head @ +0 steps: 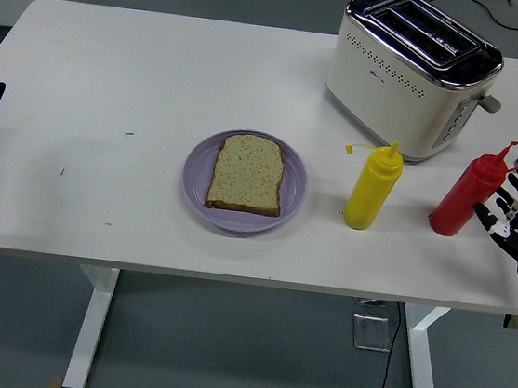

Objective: Pick up the cup,pour liquid into bread,place the cup on the desk

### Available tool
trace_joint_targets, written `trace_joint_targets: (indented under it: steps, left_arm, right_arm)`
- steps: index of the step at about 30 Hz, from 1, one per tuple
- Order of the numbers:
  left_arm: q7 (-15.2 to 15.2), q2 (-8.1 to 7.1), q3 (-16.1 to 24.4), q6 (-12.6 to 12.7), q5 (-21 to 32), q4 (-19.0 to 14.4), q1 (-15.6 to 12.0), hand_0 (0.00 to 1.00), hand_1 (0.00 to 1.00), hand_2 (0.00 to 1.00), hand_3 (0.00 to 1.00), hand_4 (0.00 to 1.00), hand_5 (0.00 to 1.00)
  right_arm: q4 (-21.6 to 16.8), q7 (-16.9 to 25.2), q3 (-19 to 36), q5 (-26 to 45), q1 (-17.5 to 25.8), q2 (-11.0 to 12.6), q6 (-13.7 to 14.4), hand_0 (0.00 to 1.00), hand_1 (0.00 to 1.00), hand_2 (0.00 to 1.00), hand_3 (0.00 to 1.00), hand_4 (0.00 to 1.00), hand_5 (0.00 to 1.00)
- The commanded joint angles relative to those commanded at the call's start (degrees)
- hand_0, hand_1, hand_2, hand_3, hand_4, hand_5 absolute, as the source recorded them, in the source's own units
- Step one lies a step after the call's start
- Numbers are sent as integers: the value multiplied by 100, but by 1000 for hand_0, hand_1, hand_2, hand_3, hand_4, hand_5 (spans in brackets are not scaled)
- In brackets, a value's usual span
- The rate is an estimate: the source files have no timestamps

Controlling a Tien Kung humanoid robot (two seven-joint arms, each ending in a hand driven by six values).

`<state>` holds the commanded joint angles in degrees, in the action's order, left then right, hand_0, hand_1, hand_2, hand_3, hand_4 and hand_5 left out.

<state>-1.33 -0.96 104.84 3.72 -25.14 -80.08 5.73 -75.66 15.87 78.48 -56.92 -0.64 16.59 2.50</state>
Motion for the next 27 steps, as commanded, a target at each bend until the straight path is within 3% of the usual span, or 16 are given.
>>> trace_joint_targets:
  steps: [26, 27]
  left_arm:
    - [0, -4, 40, 5, 5, 5, -9, 786, 738, 740, 693, 508, 998]
    - [0, -4, 46, 5, 5, 6, -10, 786, 738, 740, 693, 508, 998]
  right_arm:
    - [414, 57, -659, 206, -749, 34, 263, 990, 924, 974, 998, 910, 218]
    - [427, 80, -689, 235, -768, 29, 309, 952, 870, 900, 991, 906, 216]
